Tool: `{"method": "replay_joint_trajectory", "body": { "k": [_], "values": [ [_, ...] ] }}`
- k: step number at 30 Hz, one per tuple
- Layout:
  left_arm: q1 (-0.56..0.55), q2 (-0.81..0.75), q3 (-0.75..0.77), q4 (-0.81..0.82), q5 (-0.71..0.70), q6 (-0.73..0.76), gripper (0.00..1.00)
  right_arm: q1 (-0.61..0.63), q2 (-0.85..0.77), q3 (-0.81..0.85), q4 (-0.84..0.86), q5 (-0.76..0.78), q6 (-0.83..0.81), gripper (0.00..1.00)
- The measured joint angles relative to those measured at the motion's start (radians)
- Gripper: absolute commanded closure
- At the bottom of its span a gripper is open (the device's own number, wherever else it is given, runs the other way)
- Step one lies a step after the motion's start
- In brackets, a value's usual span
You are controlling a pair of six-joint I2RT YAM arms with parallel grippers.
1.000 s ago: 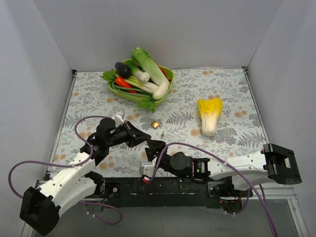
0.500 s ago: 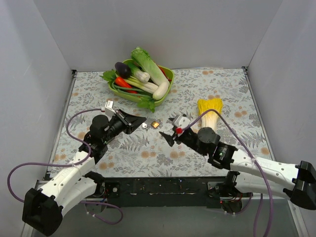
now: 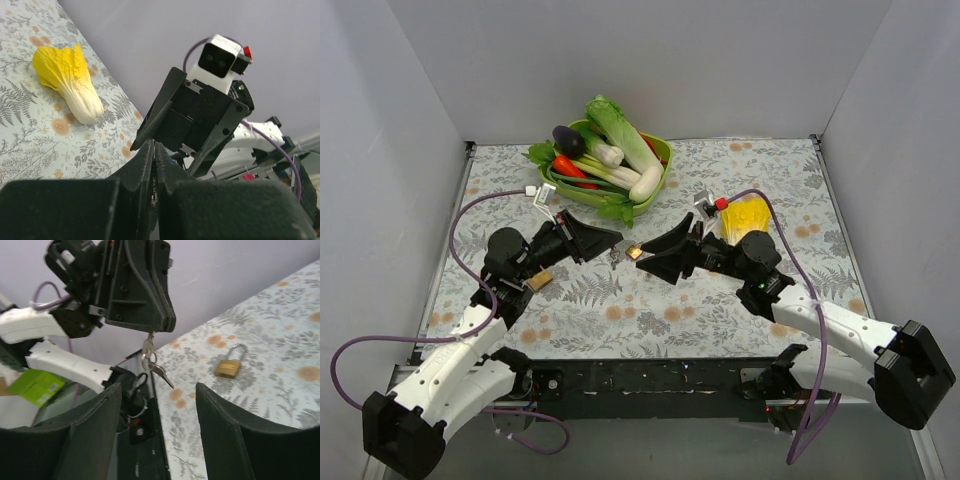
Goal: Unlock with the key
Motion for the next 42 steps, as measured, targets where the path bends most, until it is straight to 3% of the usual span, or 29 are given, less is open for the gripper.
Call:
{"method": "replay_joint_trajectory", "body": {
  "k": [5,13,21,32,42],
  "values": [
    [0.0,-0.008,-0.036,0.095,0.061,0.024,1.0,0.005,0.05,0.0,0.154,-0.071,0.126,0.35],
    [0.0,-0.023,-0.154,0.271,0.058,-0.043,1.0,0.045,0.09,0.008,0.212,-0.061,0.144,0.39],
    [0.0,-0.059,-0.177,0.37,0.019,-0.093,1.0,0.077,0.171,0.014,0.244,-0.042,0.15,0.42],
    [0.0,-0.063,-0.192,0.406,0.002,-0.118,1.0,0.108,0.2,0.065,0.282,-0.024,0.155,0.43],
    [0.0,-0.064,-0.215,0.449,0.002,-0.14,1.0,0.124,0.256,0.098,0.288,-0.025,0.155,0.52]
  ]
}}
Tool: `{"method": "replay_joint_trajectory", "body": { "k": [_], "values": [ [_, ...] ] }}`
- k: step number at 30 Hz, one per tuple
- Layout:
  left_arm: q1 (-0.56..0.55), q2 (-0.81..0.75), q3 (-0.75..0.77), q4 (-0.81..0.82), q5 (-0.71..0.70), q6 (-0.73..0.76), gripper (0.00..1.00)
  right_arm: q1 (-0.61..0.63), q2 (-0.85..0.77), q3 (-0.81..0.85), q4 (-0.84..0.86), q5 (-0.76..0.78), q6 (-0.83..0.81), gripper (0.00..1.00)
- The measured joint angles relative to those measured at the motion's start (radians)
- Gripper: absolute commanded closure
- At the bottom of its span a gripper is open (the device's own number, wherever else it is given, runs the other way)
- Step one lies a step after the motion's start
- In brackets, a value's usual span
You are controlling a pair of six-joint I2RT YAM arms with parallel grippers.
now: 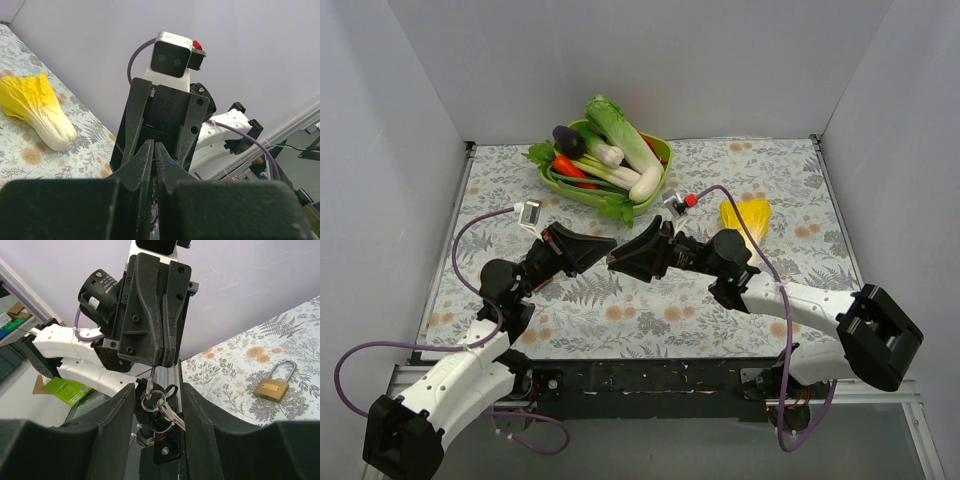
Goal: Unlock with the key
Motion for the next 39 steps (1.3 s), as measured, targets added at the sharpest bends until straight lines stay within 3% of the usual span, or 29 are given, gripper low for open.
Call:
{"method": "replay_joint_trajectory", "body": {
  "k": [8,15,25,26,27,29,31,39],
  "values": [
    [0.0,-0.01,-0.005,0.004,0.0,-0.005,1.0,0.009,0.008,0.012,0.003,-0.001,0.002,0.66],
    [0.002,-0.012,-0.007,0.002,-0.002,-0.001,1.0,0.012,0.023,0.019,0.018,-0.008,0.024,0.97],
    [0.003,-0.024,-0.007,0.006,0.0,0.024,0.98,0.016,0.027,0.019,0.028,-0.008,0.053,0.99],
    [0.003,-0.025,-0.007,0.005,0.001,0.027,0.76,0.016,0.027,0.019,0.028,-0.008,0.054,0.99],
    [0.003,-0.025,-0.007,0.003,0.001,0.031,0.6,0.016,0.027,0.019,0.028,-0.006,0.054,0.99],
    [0.003,-0.027,-0.006,-0.006,0.007,0.036,0.13,0.016,0.027,0.017,0.027,0.005,0.053,0.99],
    [0.0,-0.032,-0.006,-0.032,0.01,0.056,0.02,0.015,0.027,0.016,0.028,0.019,0.053,0.99],
    [0.0,-0.107,0.097,-0.325,-0.097,0.178,0.02,-0.019,-0.005,-0.066,0.0,0.071,0.054,0.99]
  ]
}}
